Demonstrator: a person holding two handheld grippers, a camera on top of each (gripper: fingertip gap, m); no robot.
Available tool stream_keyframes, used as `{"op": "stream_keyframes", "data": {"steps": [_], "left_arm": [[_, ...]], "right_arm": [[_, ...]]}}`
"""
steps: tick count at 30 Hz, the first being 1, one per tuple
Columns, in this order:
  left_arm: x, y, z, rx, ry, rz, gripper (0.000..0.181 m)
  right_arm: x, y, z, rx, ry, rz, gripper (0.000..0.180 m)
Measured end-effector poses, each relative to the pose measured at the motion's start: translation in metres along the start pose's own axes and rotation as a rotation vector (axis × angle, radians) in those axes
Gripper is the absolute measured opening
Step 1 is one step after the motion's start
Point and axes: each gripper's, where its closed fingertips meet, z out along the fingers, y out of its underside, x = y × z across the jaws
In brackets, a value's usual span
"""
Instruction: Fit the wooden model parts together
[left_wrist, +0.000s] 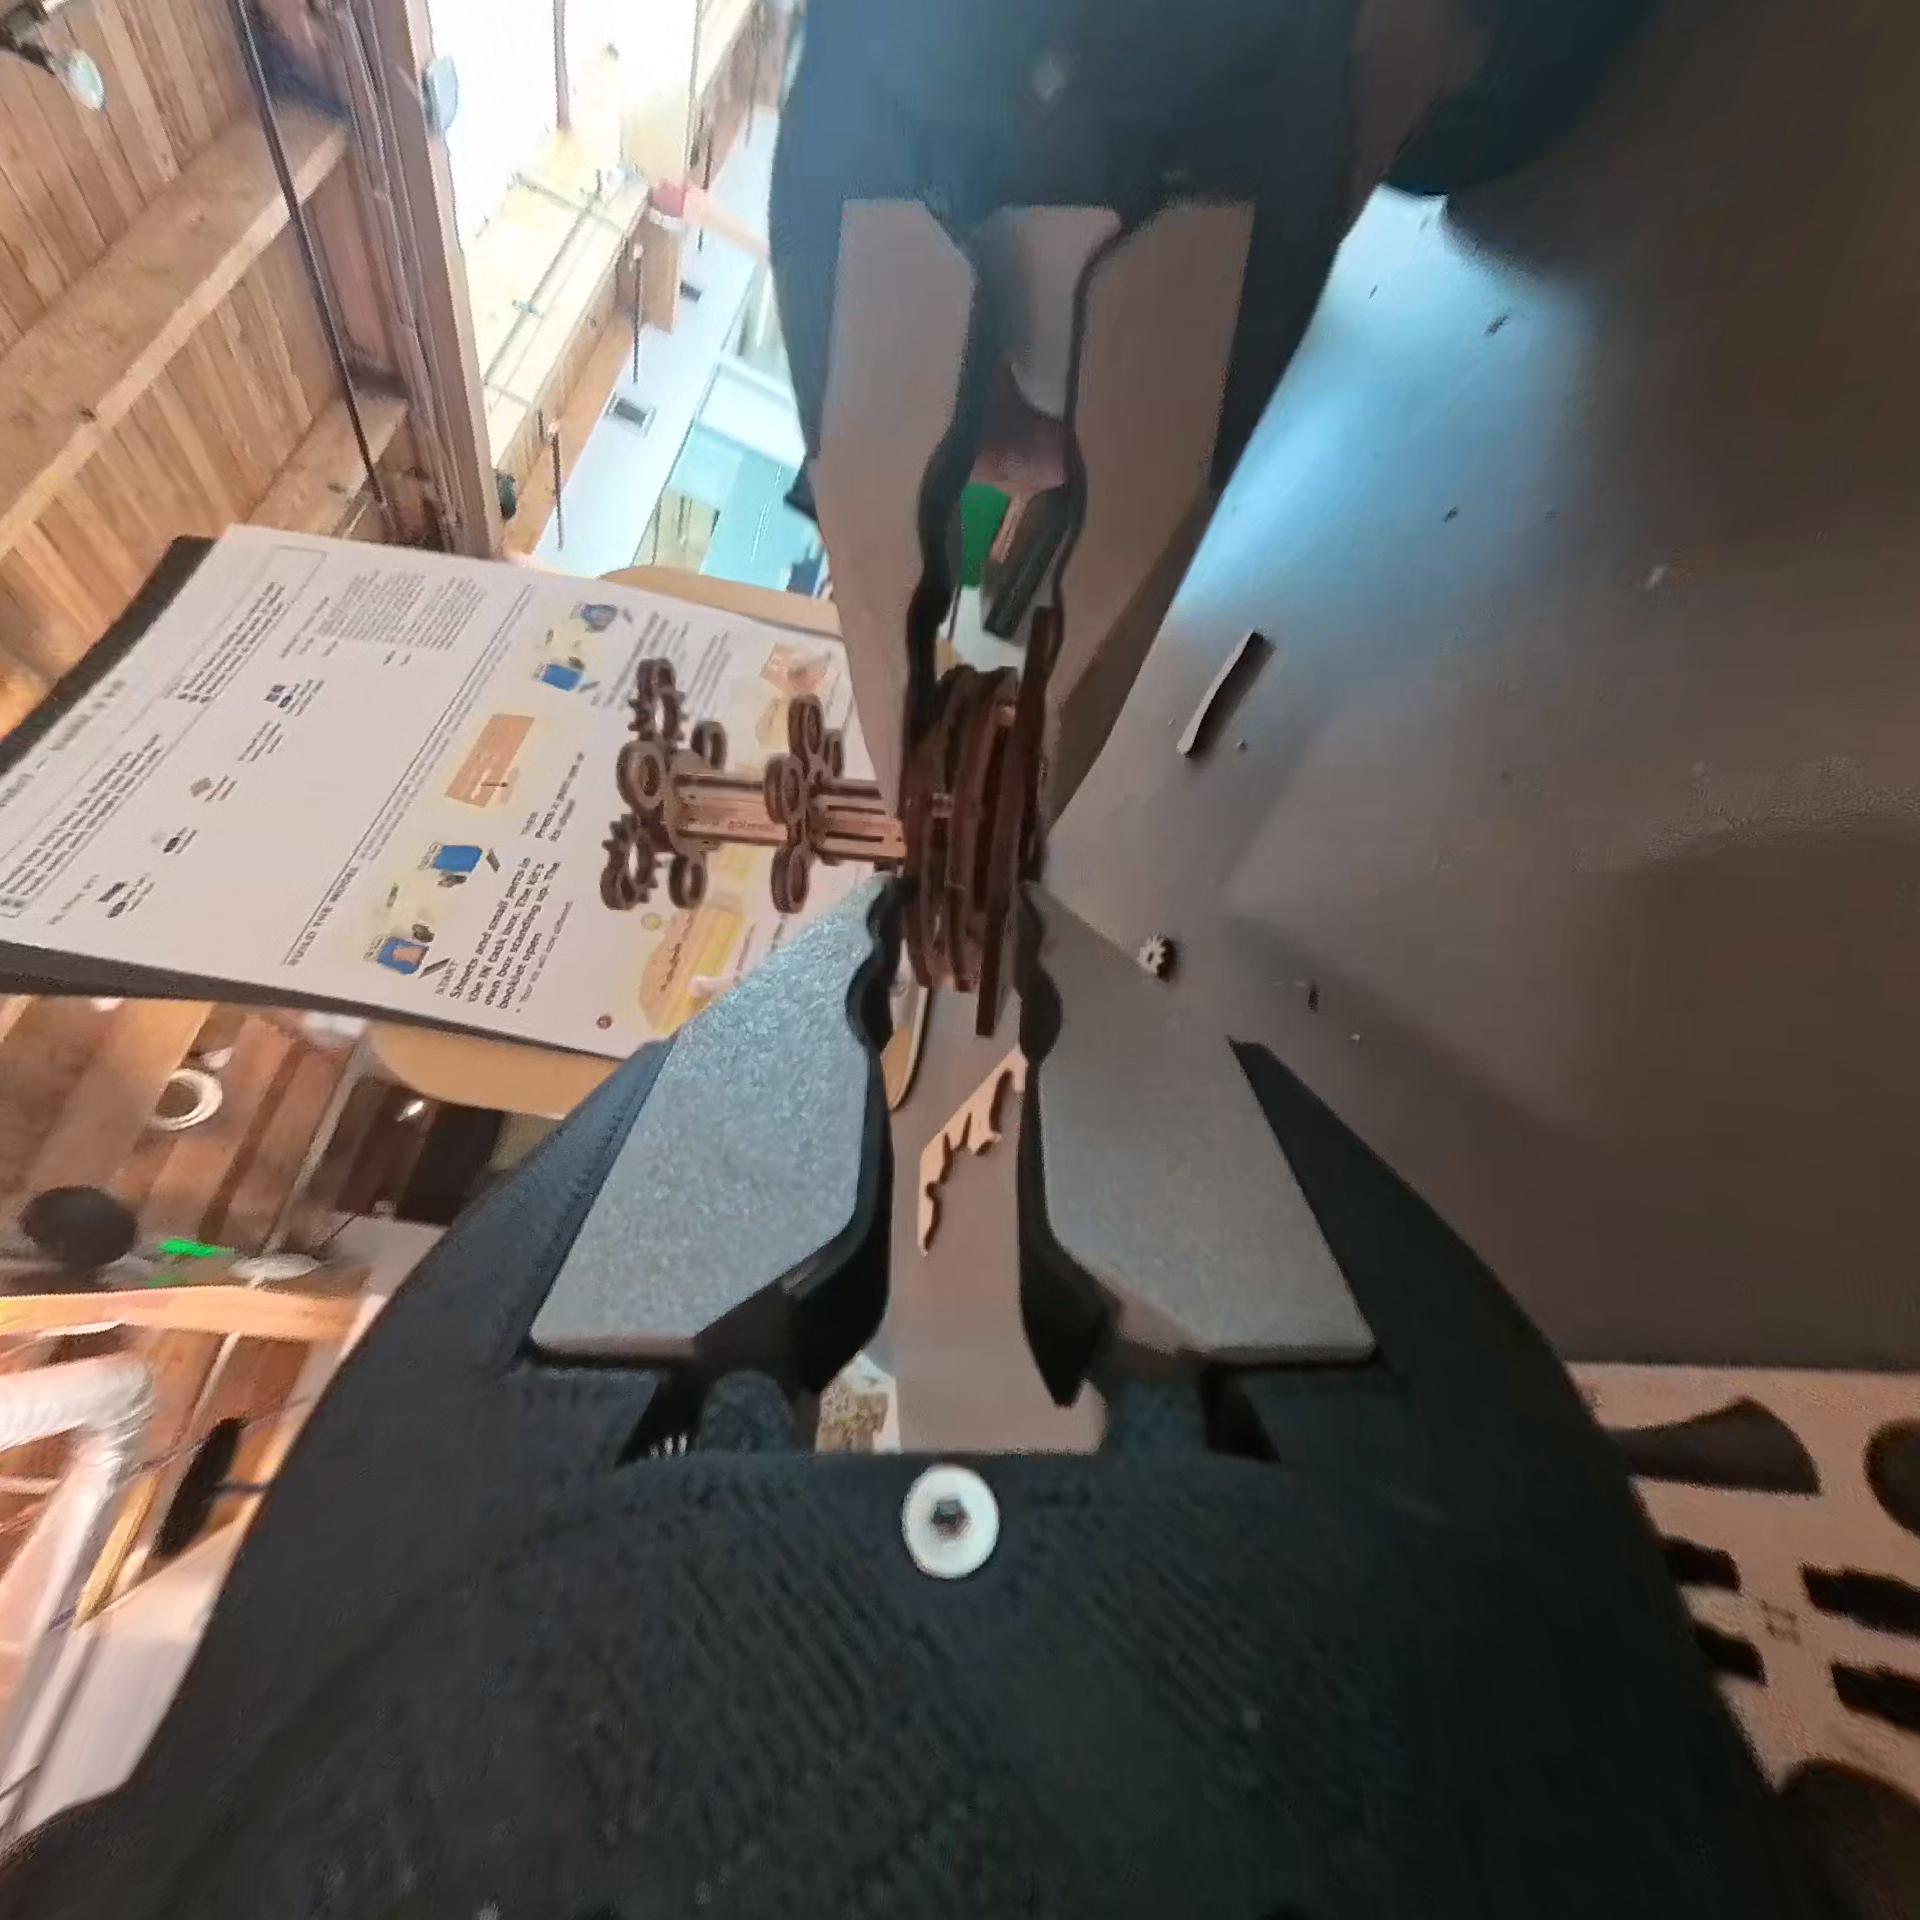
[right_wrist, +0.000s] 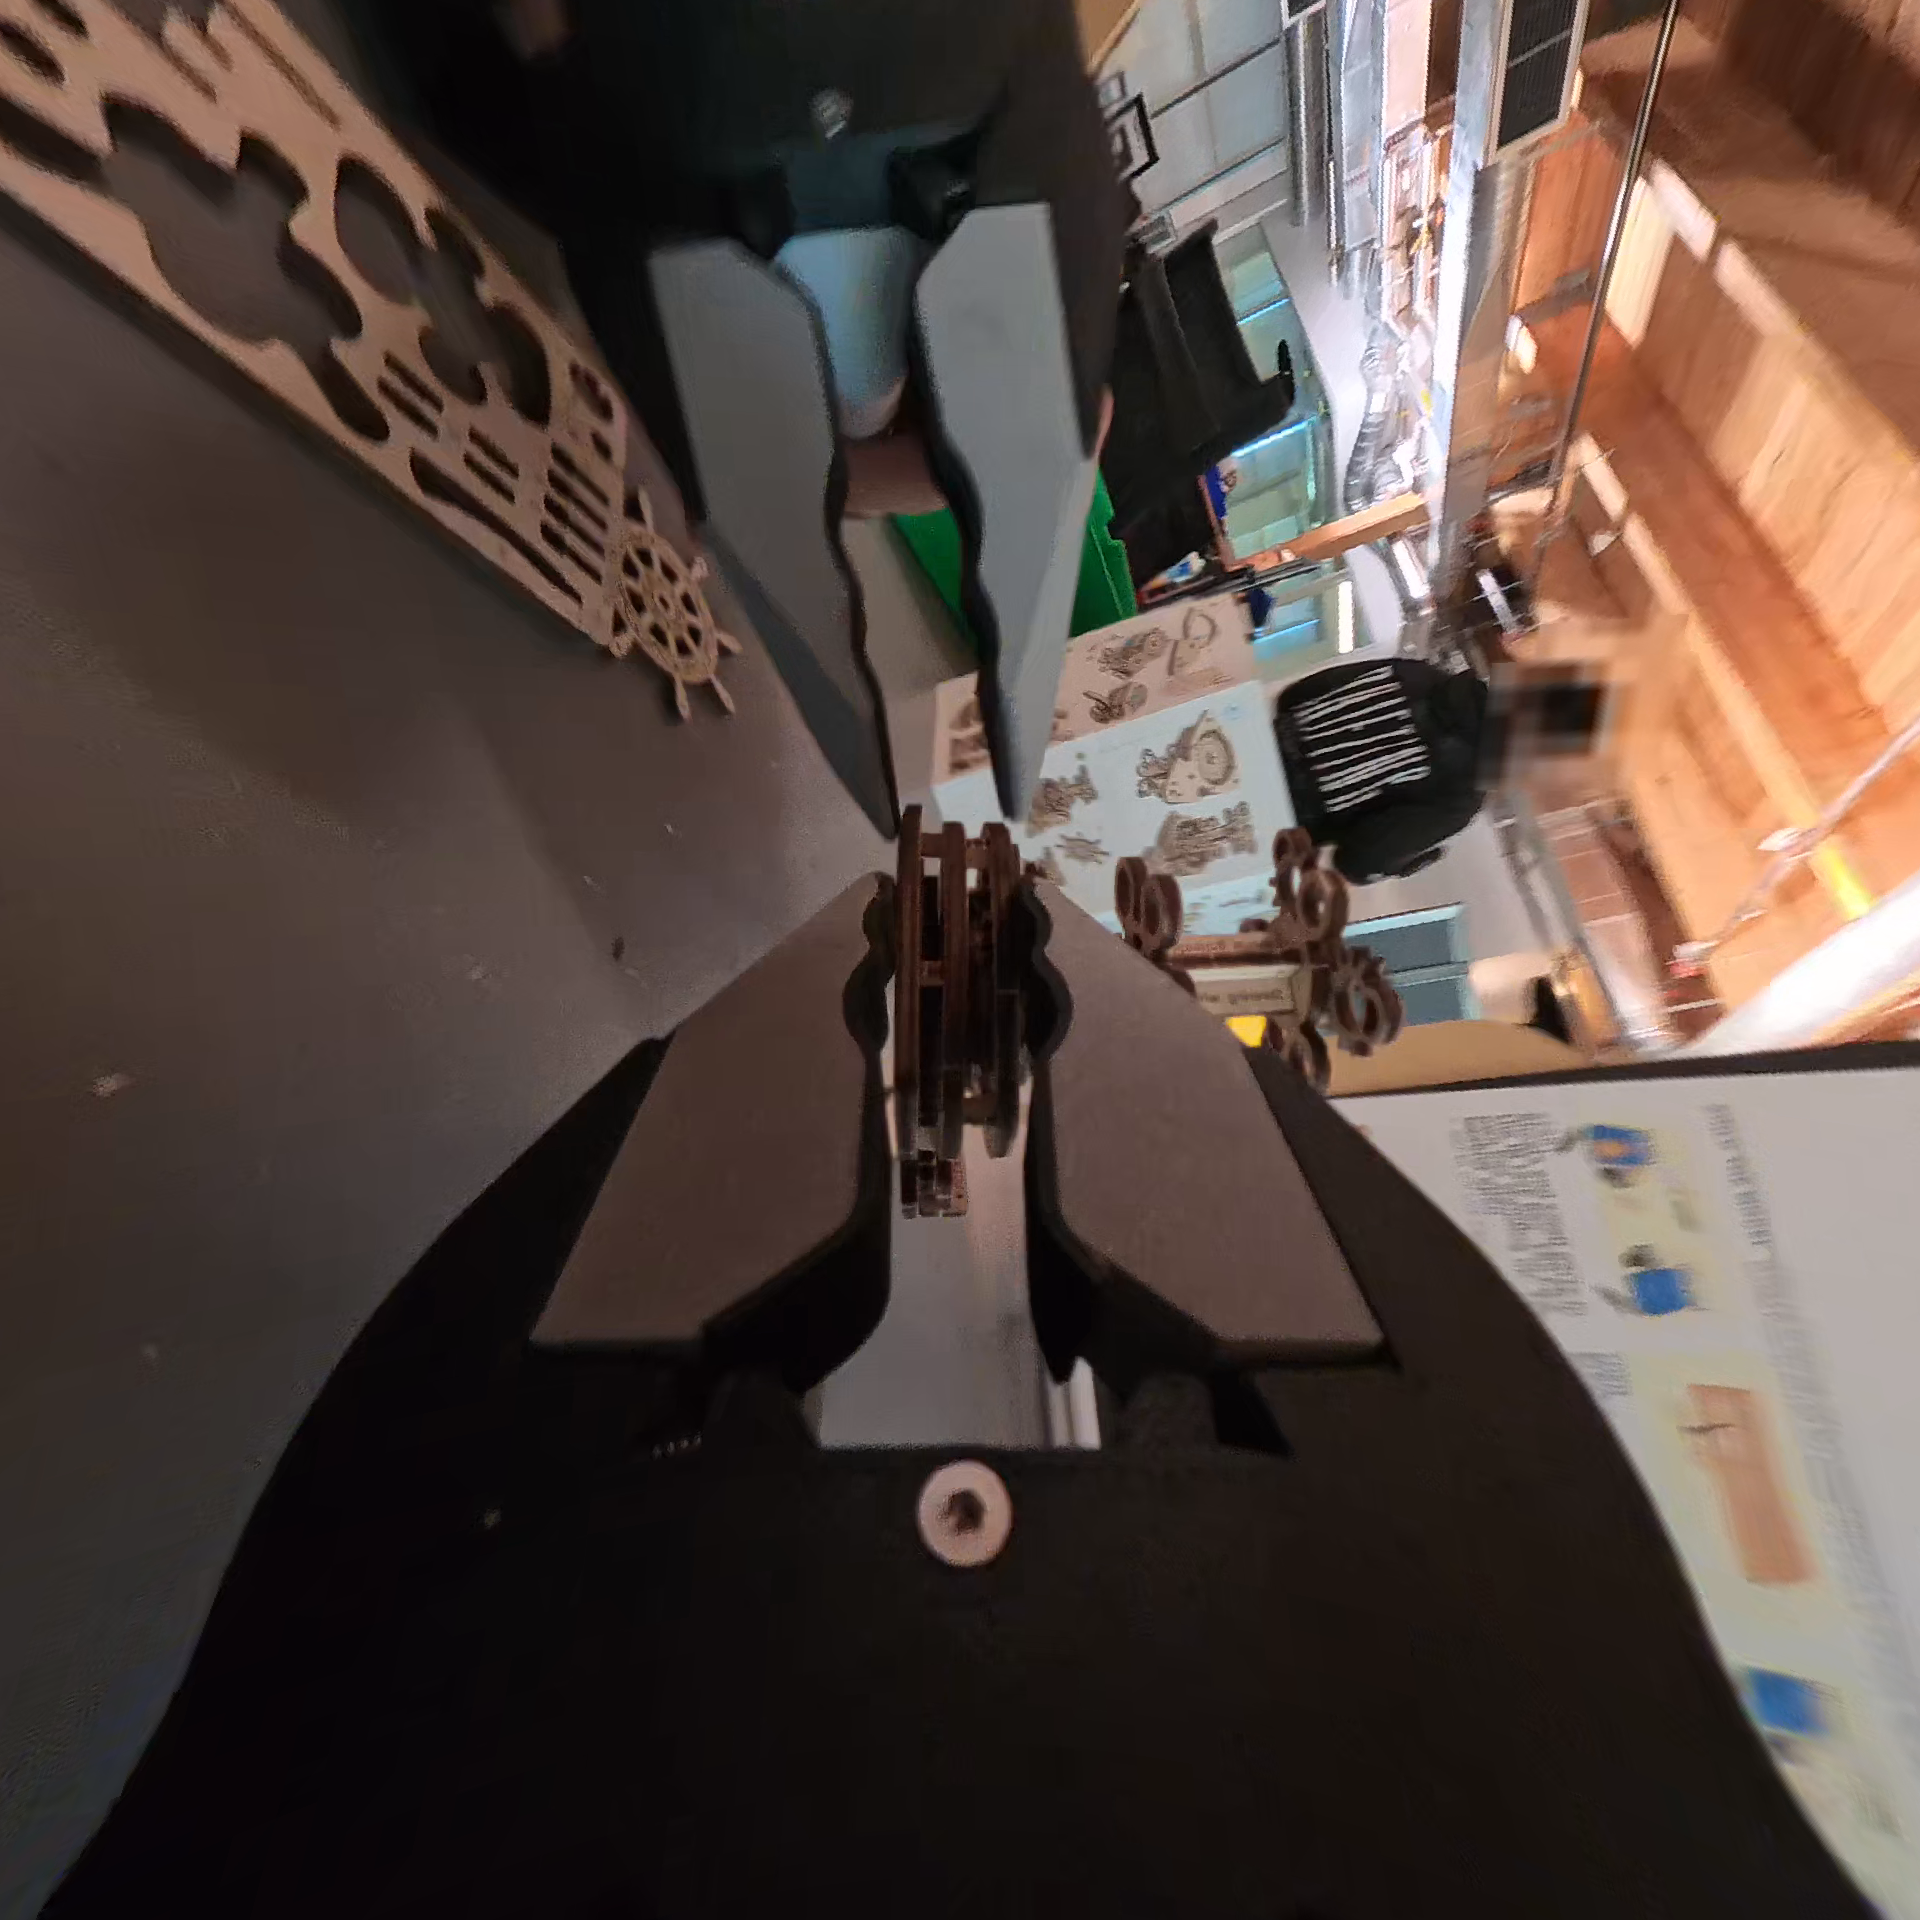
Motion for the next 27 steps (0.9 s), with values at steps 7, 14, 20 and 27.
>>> {"op": "stream_keyframes", "data": {"steps": [7, 14, 20, 27], "left_arm": [[-0.011, 0.001, -0.010, 0.033, -0.012, -0.056, 0.016], [-0.010, -0.003, -0.011, 0.030, -0.050, 0.013, 0.015], [-0.004, -0.002, -0.010, 0.021, -0.033, 0.028, 0.016], [-0.014, -0.003, -0.009, 0.031, -0.034, -0.114, 0.017]], "right_arm": [[0.002, -0.002, -0.005, -0.094, 0.095, -0.344, 0.019], [-0.005, -0.010, -0.002, -0.102, 0.106, -0.483, 0.019], [-0.004, -0.011, -0.003, -0.071, 0.093, -0.385, 0.019], [-0.004, -0.012, -0.003, 0.039, 0.016, -0.085, 0.019]]}}
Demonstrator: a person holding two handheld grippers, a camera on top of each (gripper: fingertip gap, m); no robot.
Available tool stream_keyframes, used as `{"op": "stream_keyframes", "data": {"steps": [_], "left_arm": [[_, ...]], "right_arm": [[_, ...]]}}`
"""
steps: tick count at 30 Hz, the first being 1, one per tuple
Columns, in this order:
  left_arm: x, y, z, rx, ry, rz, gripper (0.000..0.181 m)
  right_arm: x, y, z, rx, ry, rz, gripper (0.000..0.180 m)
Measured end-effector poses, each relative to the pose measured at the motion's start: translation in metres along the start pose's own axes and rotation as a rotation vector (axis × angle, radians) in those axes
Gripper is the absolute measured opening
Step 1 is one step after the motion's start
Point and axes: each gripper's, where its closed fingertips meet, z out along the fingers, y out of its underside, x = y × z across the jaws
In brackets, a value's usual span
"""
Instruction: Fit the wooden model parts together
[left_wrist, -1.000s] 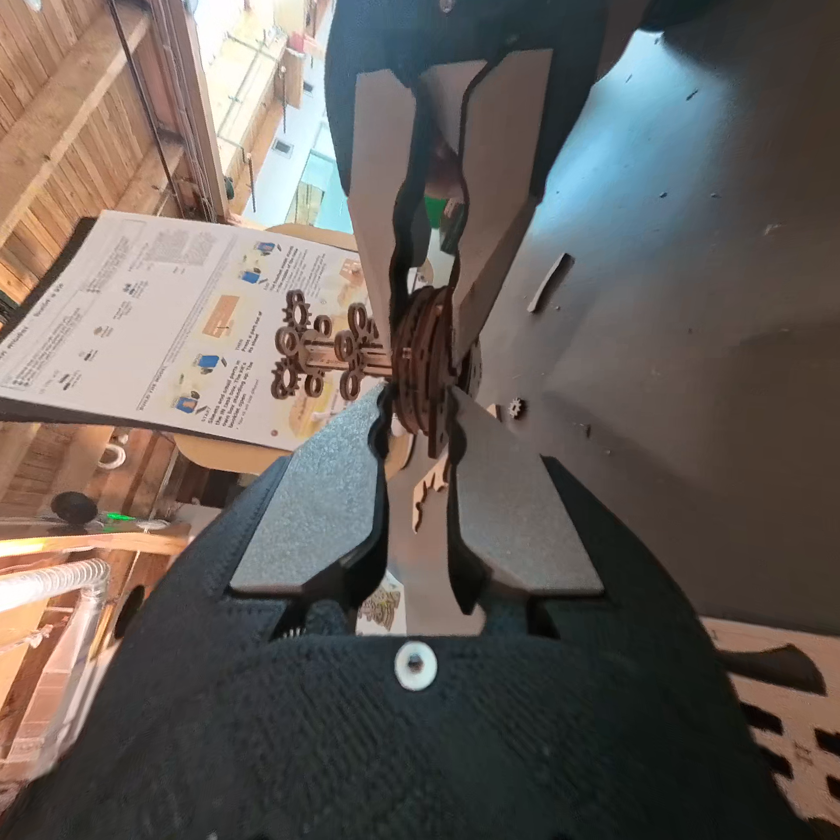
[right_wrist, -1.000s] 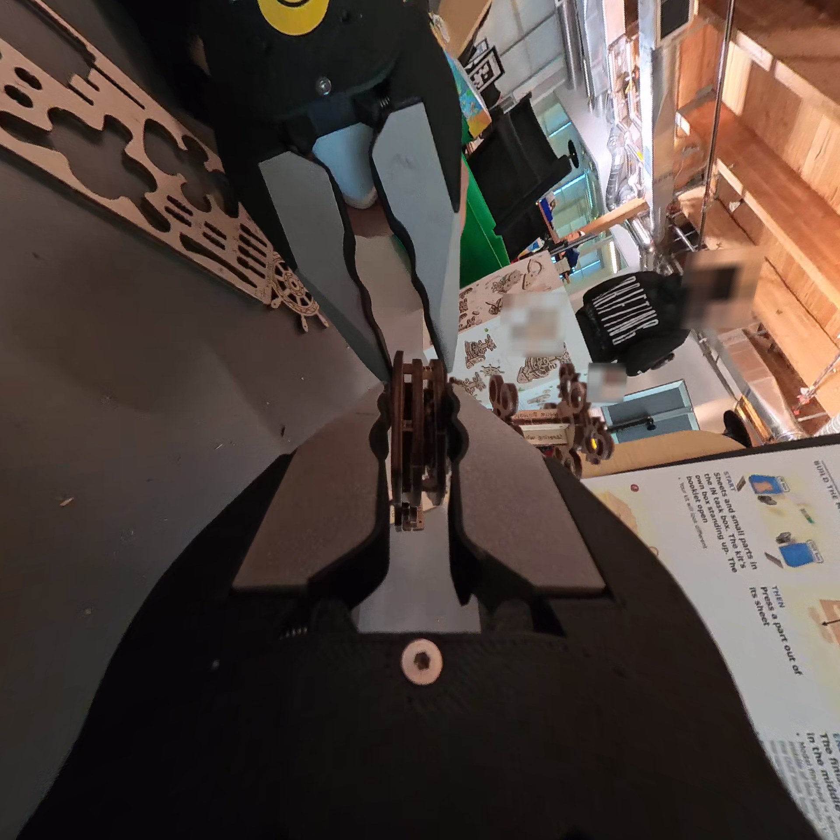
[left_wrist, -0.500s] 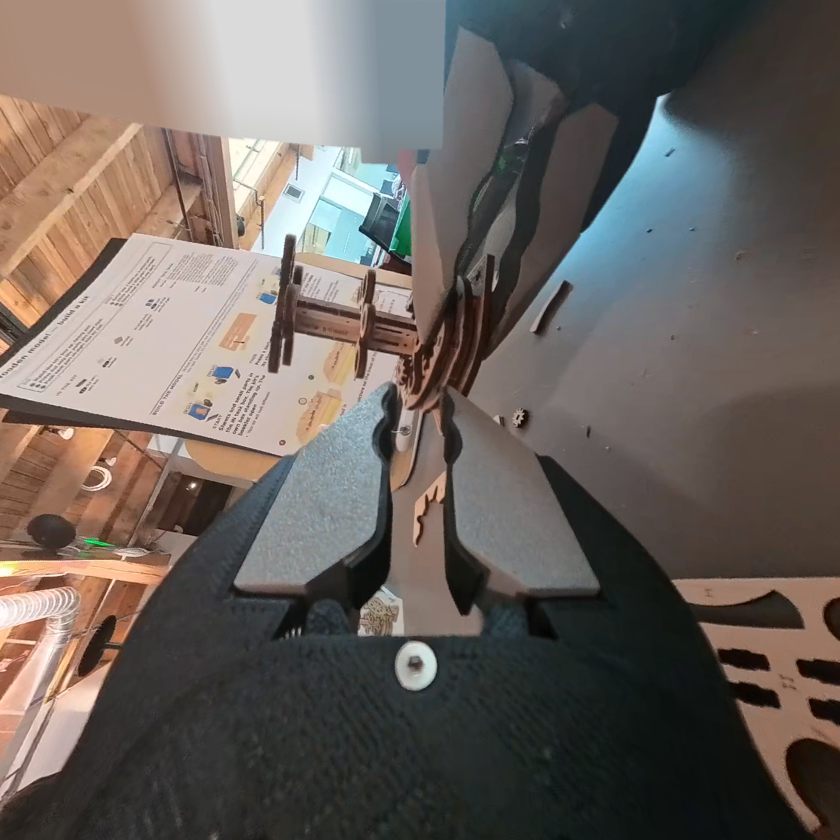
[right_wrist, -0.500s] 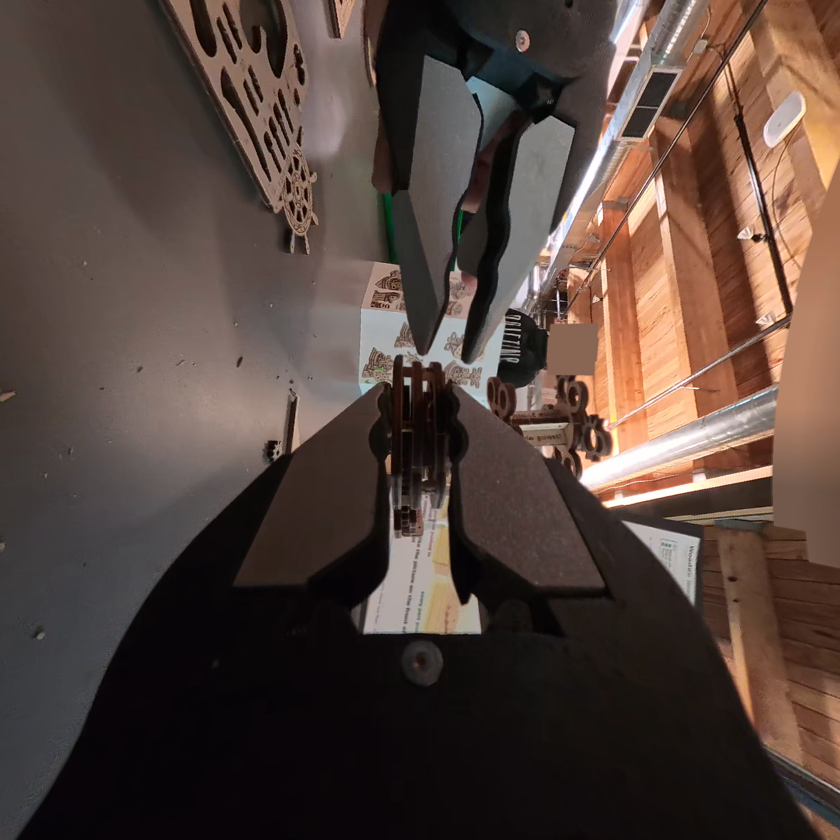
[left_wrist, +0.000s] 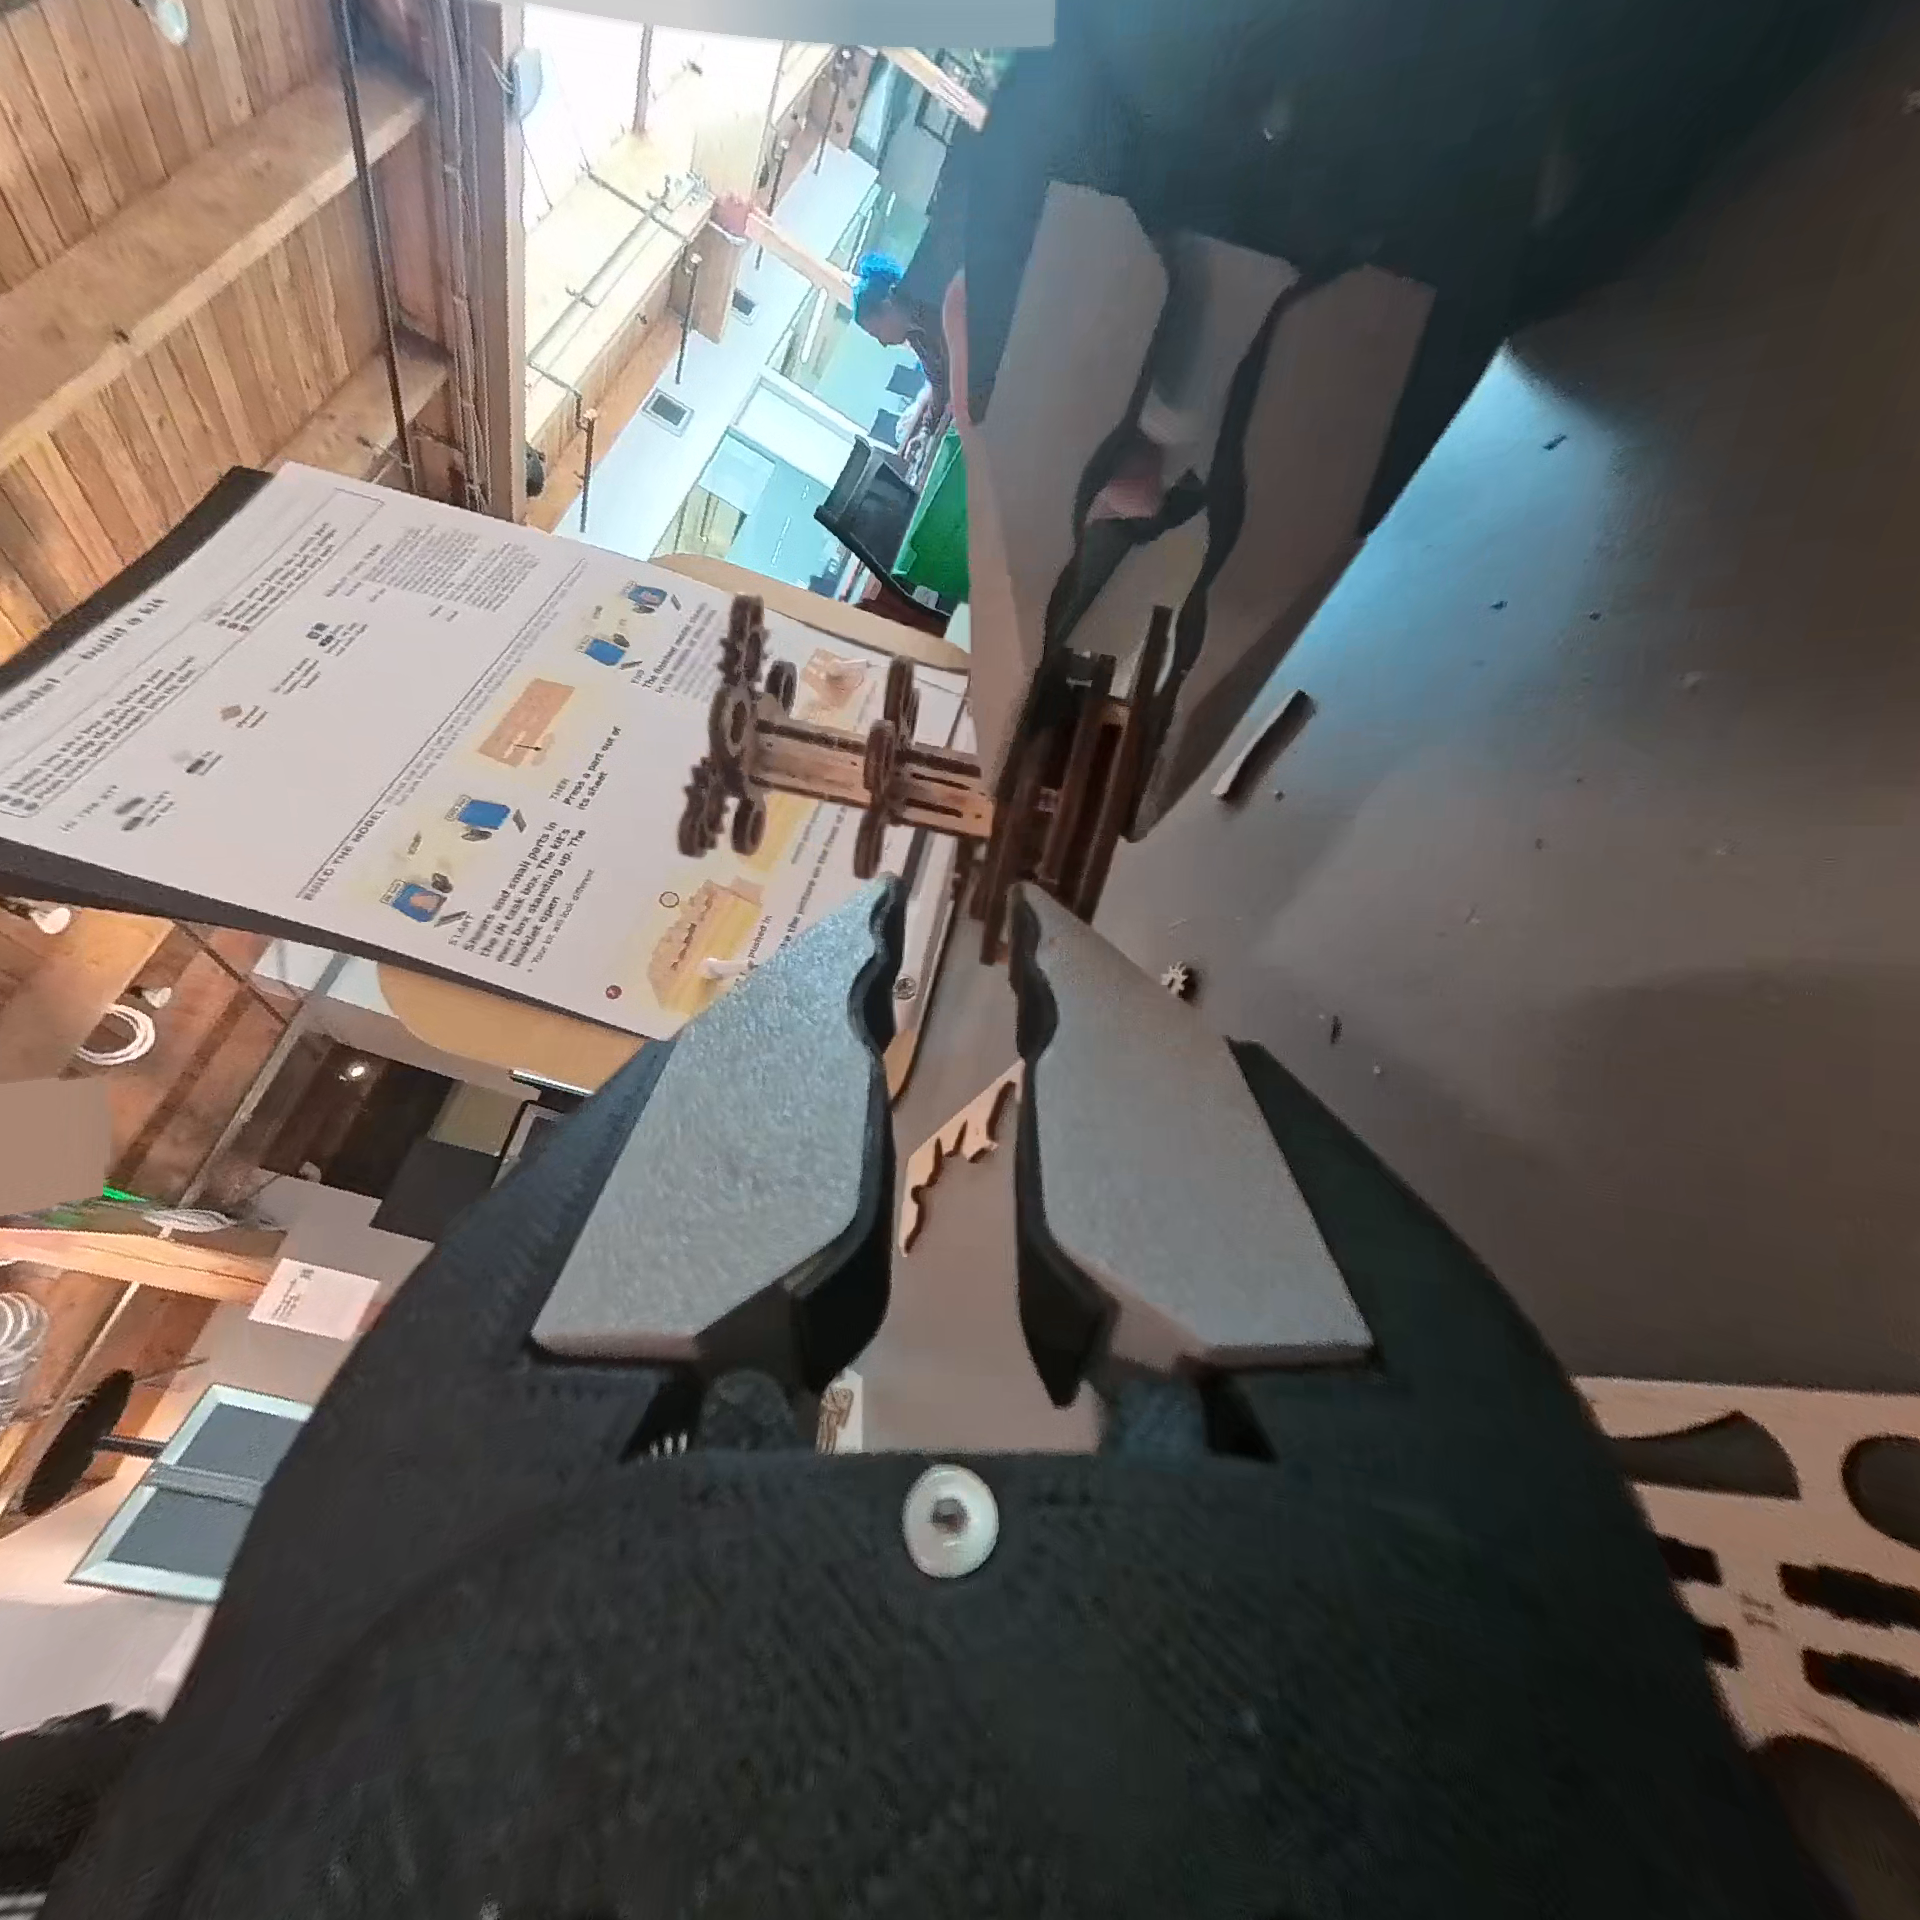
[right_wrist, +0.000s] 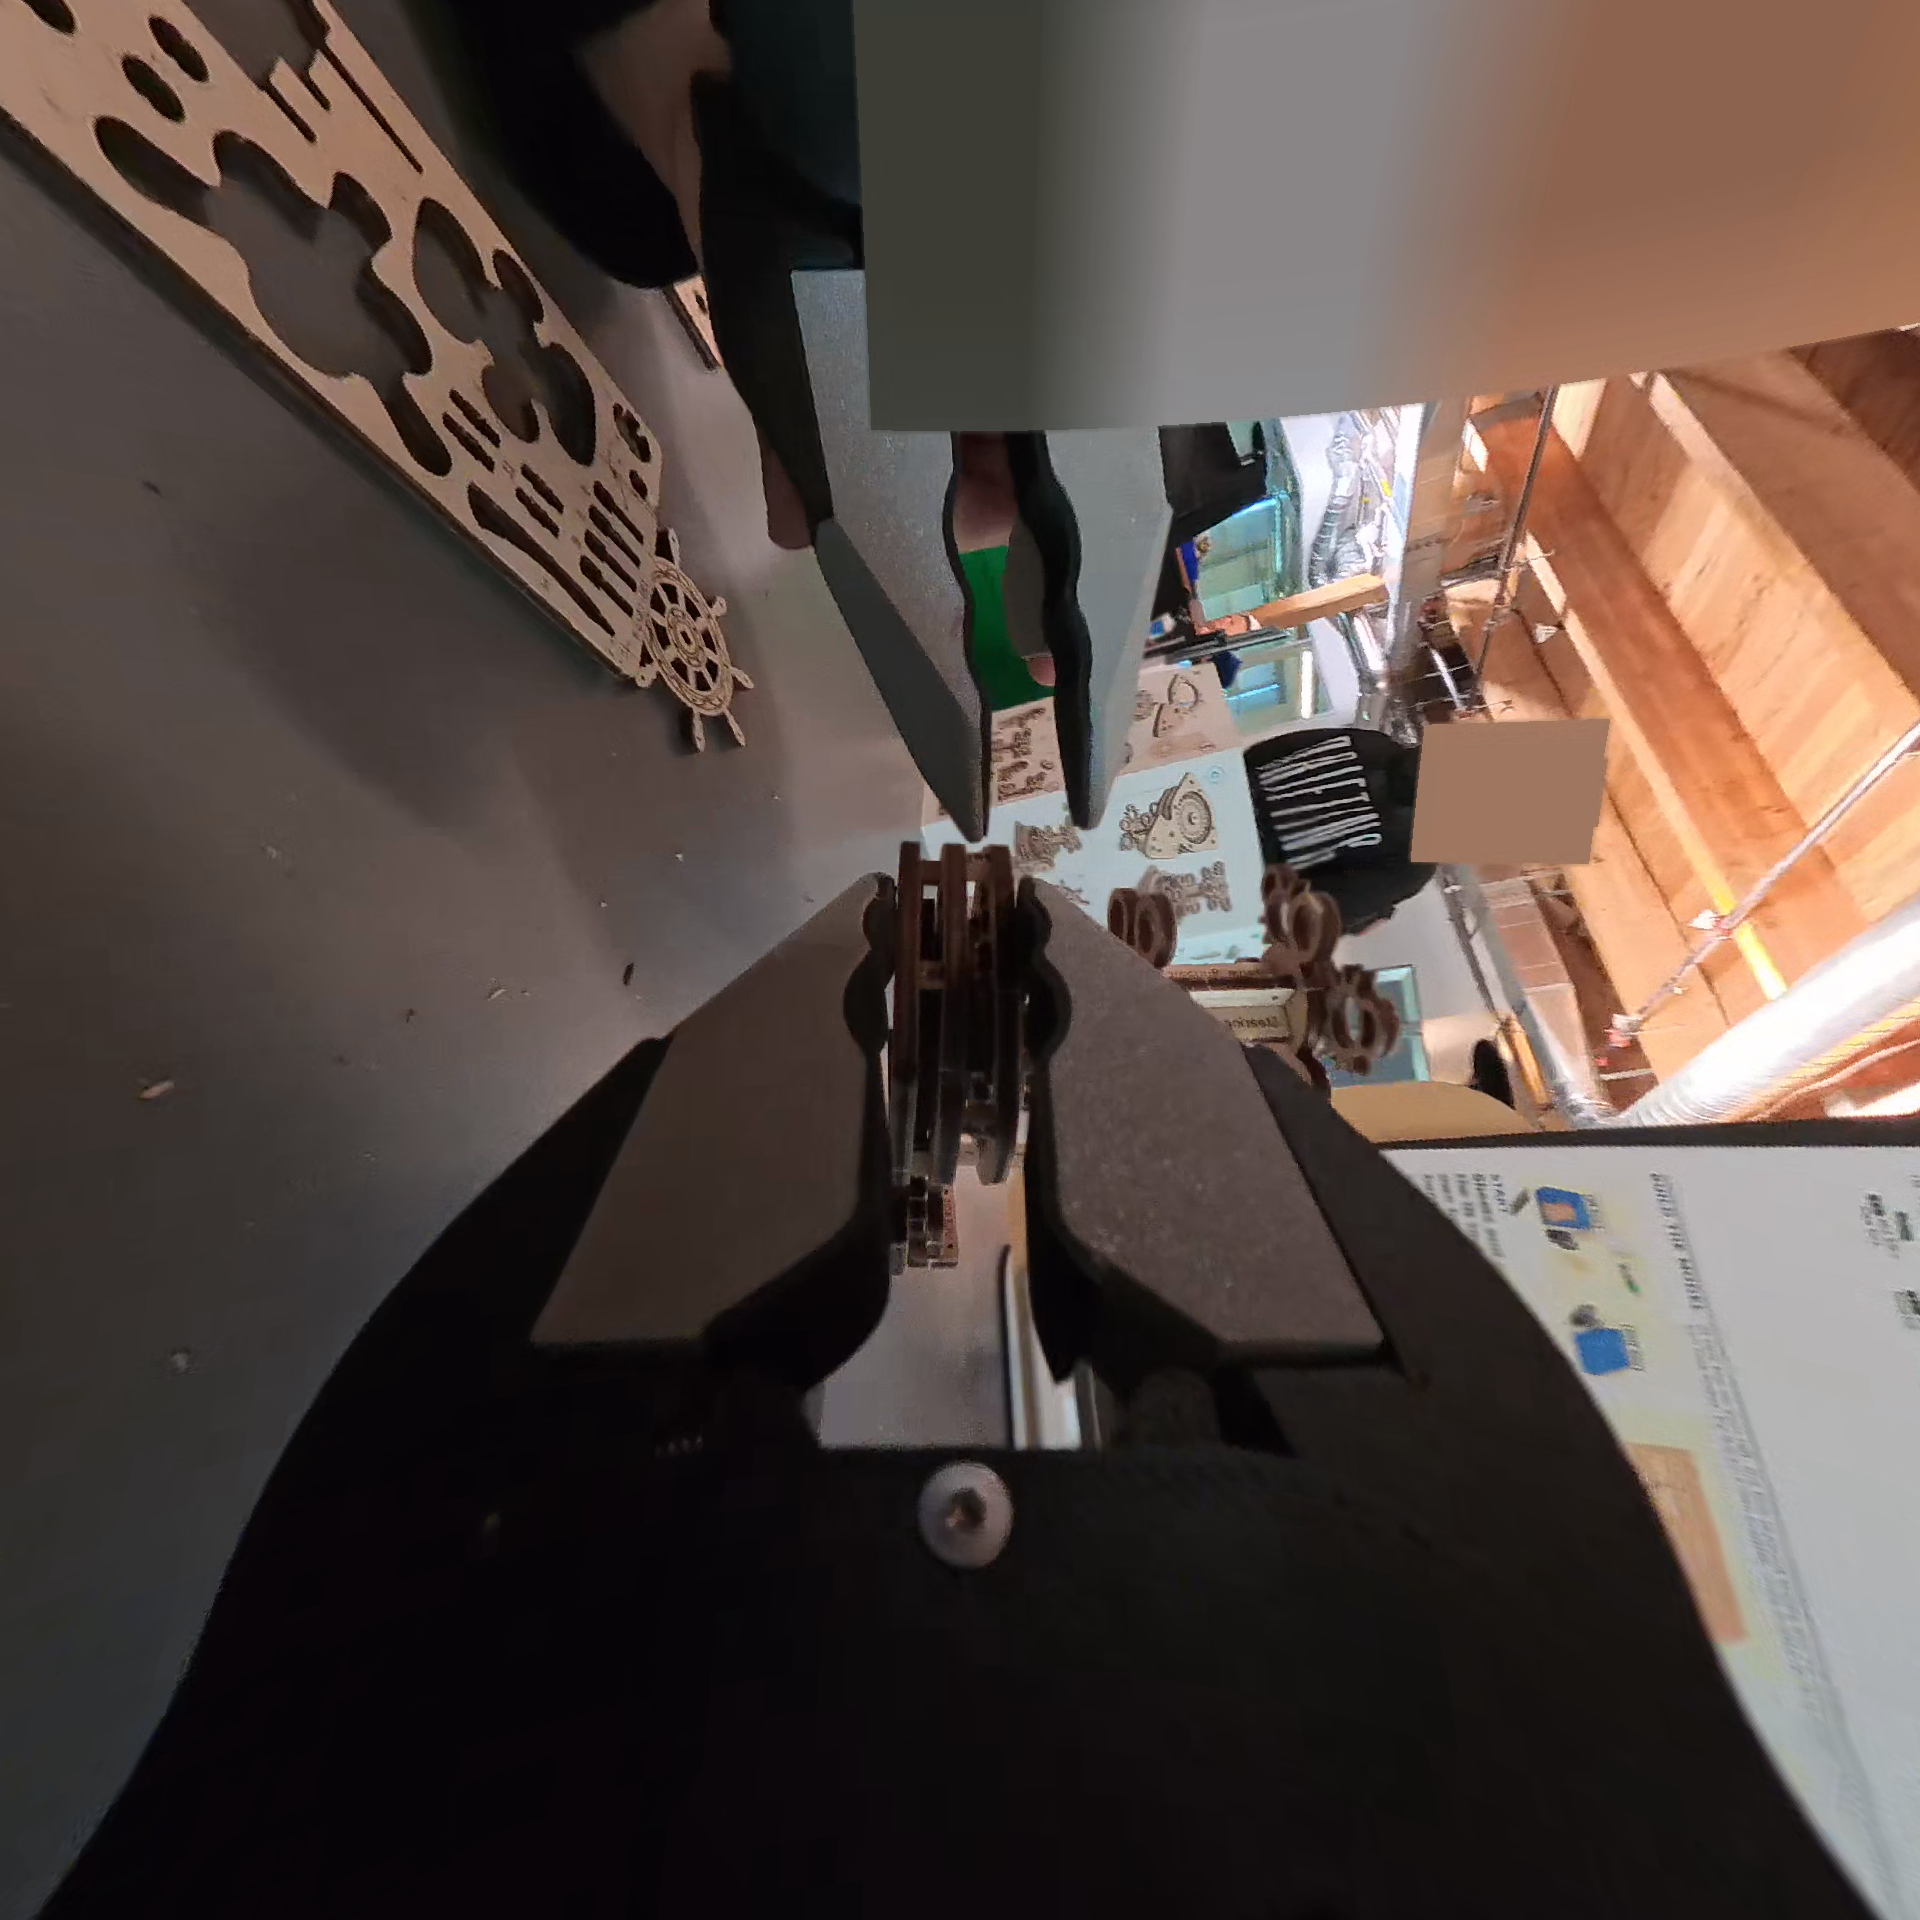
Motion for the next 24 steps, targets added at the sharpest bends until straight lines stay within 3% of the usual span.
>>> {"op": "stream_keyframes", "data": {"steps": [19, 24], "left_arm": [[0.018, 0.001, 0.003, -0.008, 0.092, -0.019, 0.017], [0.021, 0.003, 0.002, 0.004, 0.159, -0.139, 0.019]], "right_arm": [[-0.007, -0.001, 0.001, 0.074, -0.087, 0.201, 0.018], [-0.010, -0.003, 0.001, 0.102, -0.129, 0.276, 0.018]]}}
